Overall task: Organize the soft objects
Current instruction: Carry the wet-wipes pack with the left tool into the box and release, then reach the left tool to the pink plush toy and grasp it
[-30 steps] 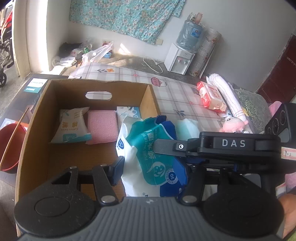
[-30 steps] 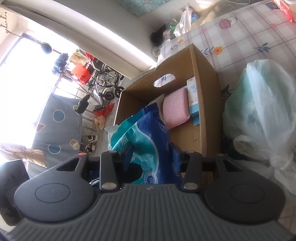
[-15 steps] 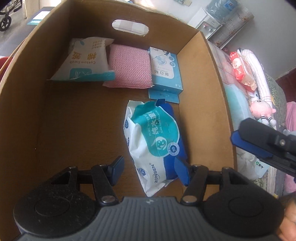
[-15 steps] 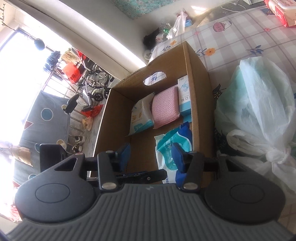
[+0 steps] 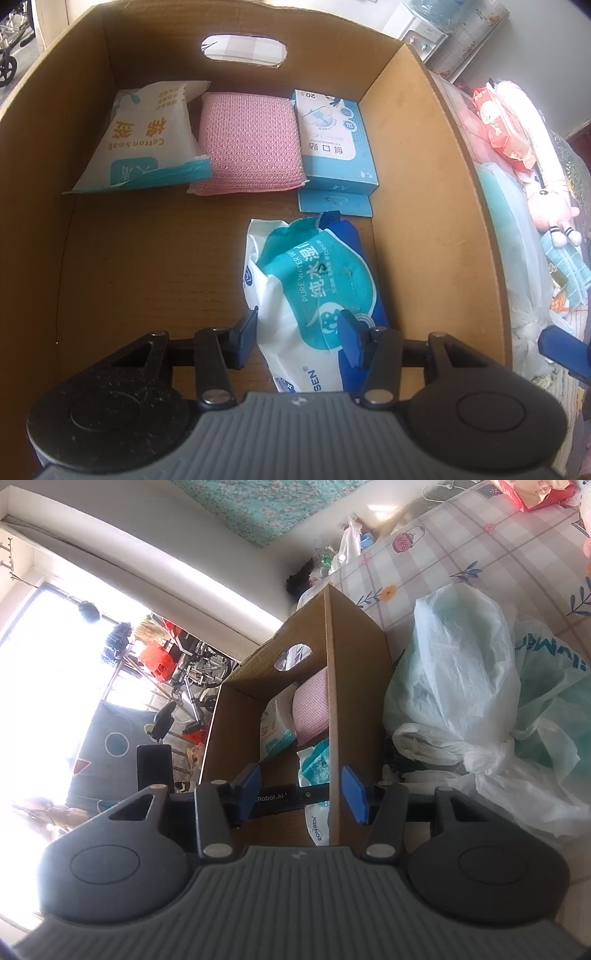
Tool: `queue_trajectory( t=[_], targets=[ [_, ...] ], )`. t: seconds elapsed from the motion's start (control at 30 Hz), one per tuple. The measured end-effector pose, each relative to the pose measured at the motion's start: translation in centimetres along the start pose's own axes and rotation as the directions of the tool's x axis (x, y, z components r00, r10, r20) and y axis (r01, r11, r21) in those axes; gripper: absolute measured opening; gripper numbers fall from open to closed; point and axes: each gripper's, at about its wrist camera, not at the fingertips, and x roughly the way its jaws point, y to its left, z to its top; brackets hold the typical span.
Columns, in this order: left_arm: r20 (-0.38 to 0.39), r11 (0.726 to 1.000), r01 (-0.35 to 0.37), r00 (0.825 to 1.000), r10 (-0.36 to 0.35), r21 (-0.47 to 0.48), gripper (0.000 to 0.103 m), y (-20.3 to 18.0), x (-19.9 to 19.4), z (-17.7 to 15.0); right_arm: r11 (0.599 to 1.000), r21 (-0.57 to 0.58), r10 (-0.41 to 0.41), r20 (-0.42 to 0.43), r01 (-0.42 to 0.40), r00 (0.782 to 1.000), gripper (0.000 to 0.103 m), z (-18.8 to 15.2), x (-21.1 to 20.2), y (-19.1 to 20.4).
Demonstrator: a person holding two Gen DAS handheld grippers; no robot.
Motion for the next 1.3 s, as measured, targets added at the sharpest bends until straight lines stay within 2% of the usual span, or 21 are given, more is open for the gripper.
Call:
queue_trajectory(
  t=[0.13,0.37,0.77,0.87,0.93,1.1,1.2,1.3],
  targets=[
    [0.022,1.0,-0.002,1.0,0.002,-0.001,0.048,-1.0,0.4,0.4,1.0,0.028,0.0,0.024,-0.001,1.0,0.049,-0.5,-1.1,-1.3],
    [0.059,0.998,-0.013,0.998,0.016,-0.058,0.048,-1.6,1.1,0.9,0.998,0.058,-0.012,0.035,0.01,0.999,0.049,-2.2,-1.8,-3.1],
    [0.113,0.993,-0.021,0.993,0.035,-0.119,0.043,-1.6,1.2,0.7,0.998,0.062,-0.032,0.03,0.03,0.999,0.049,-5.2,-1.9,-4.0],
    [0.11,0.991,-0.009,0.994,0.025,-0.136,0.051,-1.4,0.8,0.4,0.998,0.03,-0.06,0.052,0.059,0.997,0.049,-5.6,-2.6,-3.8],
    [0.106,0.988,0.015,0.994,0.002,-0.152,0.065,-1.2,0.3,0.2,0.997,0.002,-0.08,0.076,0.08,0.994,0.05,-5.9,-3.1,-3.6],
    [0.147,0.988,0.042,0.989,-0.019,-0.15,0.072,-1.4,-2.2,-1.0,0.986,-0.08,-0.135,0.157,0.149,0.978,0.051,-6.8,-5.1,-3.1],
    [0.202,0.987,0.061,0.979,-0.031,-0.145,0.073,-1.9,-4.4,-2.1,0.976,-0.113,-0.161,0.197,0.185,0.967,0.051,-7.4,-6.2,-3.2],
    [0.274,0.99,0.072,0.961,-0.036,-0.12,0.075,-3.0,-6.7,-3.3,0.969,-0.128,-0.18,0.227,0.212,0.957,0.051,-7.8,-7.1,-3.5]
  ],
)
